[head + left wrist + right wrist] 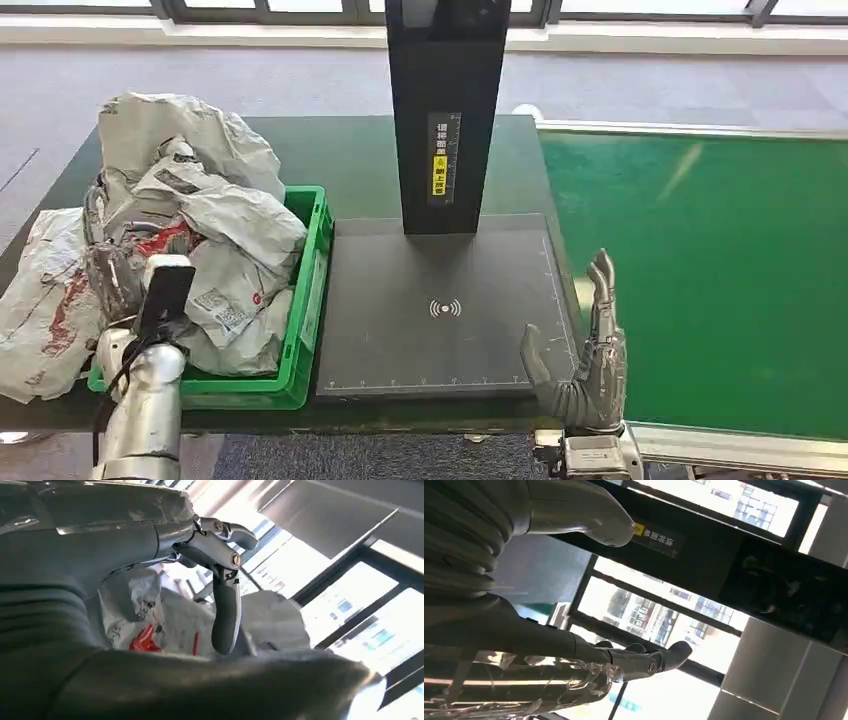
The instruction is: Moved the parcel from conveyor to table for the left to box.
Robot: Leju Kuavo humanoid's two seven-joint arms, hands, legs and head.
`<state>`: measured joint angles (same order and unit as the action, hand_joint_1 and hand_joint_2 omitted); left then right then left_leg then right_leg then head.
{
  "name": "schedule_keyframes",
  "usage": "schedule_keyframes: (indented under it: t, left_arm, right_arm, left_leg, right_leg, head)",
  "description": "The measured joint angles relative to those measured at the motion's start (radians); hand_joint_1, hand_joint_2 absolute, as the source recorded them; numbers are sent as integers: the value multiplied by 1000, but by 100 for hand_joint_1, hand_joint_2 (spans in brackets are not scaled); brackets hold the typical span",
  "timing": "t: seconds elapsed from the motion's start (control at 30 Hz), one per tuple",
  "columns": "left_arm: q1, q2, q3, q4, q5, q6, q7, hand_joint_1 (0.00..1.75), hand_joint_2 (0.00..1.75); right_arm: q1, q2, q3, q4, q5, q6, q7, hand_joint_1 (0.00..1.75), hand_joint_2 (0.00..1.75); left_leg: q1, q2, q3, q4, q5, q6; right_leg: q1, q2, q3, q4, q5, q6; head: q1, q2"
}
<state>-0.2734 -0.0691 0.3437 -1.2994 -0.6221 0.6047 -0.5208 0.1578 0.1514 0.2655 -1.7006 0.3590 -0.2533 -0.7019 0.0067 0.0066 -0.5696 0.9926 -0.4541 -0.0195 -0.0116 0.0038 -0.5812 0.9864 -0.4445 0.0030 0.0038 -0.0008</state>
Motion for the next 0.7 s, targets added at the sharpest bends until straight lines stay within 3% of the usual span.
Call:
schedule_keyframes:
  t: [0.2, 0.5, 0.57, 0.63, 0.7]
  left_arm:
    - [100, -59, -77, -162, -33, 3, 26, 0, 0]
    - [170, -93, -175, -226, -116, -71, 116, 0, 0]
    - [181, -101, -196, -244, 71, -143, 13, 0, 0]
    - [195, -109, -231, -265, 339, -351, -102, 0, 0]
    - [213, -113, -268, -276, 441, -493, -153, 0, 0]
  right_arm:
    - [14, 1, 0, -15, 11, -4, 0, 0, 175]
    - [28, 4, 0, -39, 30, 8, 0, 0, 175]
    - [32, 7, -2, -45, 34, 16, 0, 0, 175]
    - [32, 12, -7, -45, 37, 20, 0, 0, 175]
    - [31, 12, -8, -45, 37, 20, 0, 0, 175]
  left_leg:
    - [0, -1, -1, 0, 0, 0]
    - [0, -1, -1, 0, 0, 0]
    - [0, -1, 0, 0, 0, 0]
    - [0, -1, 0, 0, 0, 0]
    - [0, -2, -1, 0, 0, 0]
  right_leg:
    - [0, -1, 0, 0, 0, 0]
    - [1, -2, 0, 0, 0, 0]
    - [0, -1, 0, 0, 0, 0]
    - [0, -1, 0, 0, 0, 0]
    - [0, -2, 0, 0, 0, 0]
  head:
    - [0, 0]
    - [0, 0]
    - [0, 0]
    - [0, 0]
    - [0, 0]
